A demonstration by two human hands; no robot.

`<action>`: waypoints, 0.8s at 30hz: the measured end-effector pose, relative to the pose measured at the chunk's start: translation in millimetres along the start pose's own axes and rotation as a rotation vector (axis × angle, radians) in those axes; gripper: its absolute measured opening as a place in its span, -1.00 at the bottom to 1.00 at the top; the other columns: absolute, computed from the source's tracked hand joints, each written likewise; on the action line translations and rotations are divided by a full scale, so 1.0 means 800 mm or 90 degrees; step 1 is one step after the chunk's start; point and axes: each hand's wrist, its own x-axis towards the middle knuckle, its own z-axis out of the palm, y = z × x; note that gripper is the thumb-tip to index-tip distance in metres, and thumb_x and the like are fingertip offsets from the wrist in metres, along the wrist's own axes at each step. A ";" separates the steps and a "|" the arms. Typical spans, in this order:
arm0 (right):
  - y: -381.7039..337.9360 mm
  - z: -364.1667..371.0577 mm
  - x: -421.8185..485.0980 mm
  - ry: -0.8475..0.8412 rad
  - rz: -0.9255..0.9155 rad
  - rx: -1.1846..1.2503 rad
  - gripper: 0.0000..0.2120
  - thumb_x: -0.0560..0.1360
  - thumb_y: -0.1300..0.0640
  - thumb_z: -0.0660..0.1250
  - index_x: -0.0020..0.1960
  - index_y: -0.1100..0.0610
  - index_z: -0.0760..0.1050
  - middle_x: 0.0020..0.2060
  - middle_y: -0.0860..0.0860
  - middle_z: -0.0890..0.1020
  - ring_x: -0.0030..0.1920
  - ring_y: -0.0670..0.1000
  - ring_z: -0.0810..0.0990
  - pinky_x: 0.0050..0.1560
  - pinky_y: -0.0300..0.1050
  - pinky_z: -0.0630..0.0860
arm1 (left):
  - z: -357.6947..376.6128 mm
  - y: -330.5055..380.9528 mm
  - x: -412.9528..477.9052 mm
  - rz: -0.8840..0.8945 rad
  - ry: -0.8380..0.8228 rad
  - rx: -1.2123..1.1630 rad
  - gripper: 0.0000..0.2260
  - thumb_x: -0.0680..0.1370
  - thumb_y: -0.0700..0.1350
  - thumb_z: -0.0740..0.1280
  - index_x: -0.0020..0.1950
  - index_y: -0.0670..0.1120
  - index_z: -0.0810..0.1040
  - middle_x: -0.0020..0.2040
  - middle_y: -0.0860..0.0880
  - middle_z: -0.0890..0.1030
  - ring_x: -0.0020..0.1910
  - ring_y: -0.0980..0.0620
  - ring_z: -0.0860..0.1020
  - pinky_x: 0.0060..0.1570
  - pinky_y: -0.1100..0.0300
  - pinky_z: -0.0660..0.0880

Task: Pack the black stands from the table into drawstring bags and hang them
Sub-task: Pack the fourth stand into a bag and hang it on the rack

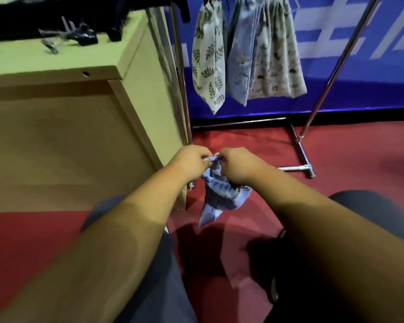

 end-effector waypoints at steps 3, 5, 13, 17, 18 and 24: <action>0.010 0.009 0.022 -0.097 -0.005 -0.053 -0.54 0.59 0.22 0.34 0.48 0.00 0.52 0.25 0.05 0.68 0.13 0.15 0.62 -0.03 -0.14 0.41 | 0.015 -0.006 0.026 -0.078 -0.104 0.017 -0.93 0.65 -0.12 0.40 0.02 -0.04 0.68 -0.42 -0.03 0.55 -0.49 -0.02 0.52 -0.44 0.26 0.42; 0.016 0.012 0.032 -0.144 0.009 -0.069 -0.43 0.56 0.27 0.35 0.53 -0.07 0.49 0.29 0.03 0.67 0.12 0.14 0.62 -0.03 -0.13 0.45 | 0.024 -0.006 0.046 -0.120 -0.164 0.009 -0.89 0.68 -0.16 0.37 0.08 -0.15 0.68 -0.31 -0.14 0.60 -0.40 -0.09 0.55 -0.32 0.20 0.49; 0.021 0.025 0.063 -0.205 0.047 -0.063 -0.35 0.52 0.45 0.31 0.55 0.04 0.47 0.08 0.20 0.73 -0.20 0.19 0.75 -0.14 0.08 0.73 | 0.048 -0.003 0.078 -0.119 -0.198 0.223 -0.79 0.61 -0.09 0.37 0.08 -0.20 0.70 -0.10 -0.17 0.68 -0.15 -0.19 0.64 -0.16 0.06 0.56; 0.014 0.019 0.067 -0.192 0.013 -0.118 -0.44 0.53 0.44 0.41 0.47 0.07 0.57 0.08 0.14 0.74 -0.09 0.18 0.74 -0.06 0.04 0.67 | 0.044 0.001 0.083 -0.102 -0.152 0.234 -0.76 0.59 -0.11 0.31 0.08 -0.20 0.70 0.01 -0.19 0.69 -0.04 -0.21 0.61 -0.07 0.09 0.52; 0.013 0.017 0.067 -0.193 0.003 -0.127 -0.45 0.53 0.43 0.42 0.46 0.08 0.57 0.13 0.14 0.74 -0.04 0.17 0.73 -0.04 0.00 0.64 | 0.043 0.003 0.082 -0.094 -0.141 0.233 -0.75 0.58 -0.10 0.31 0.10 -0.20 0.70 0.06 -0.19 0.70 0.01 -0.21 0.63 -0.04 0.09 0.54; -0.002 -0.001 0.053 -0.085 0.049 -0.026 -0.51 0.52 0.42 0.40 0.36 0.04 0.66 0.08 0.07 0.76 -0.40 -0.09 0.45 -0.37 -0.25 0.44 | 0.020 0.000 0.061 -0.071 -0.053 0.179 -0.72 0.61 -0.05 0.29 0.17 -0.16 0.70 0.15 -0.17 0.70 0.15 -0.21 0.65 0.08 0.06 0.59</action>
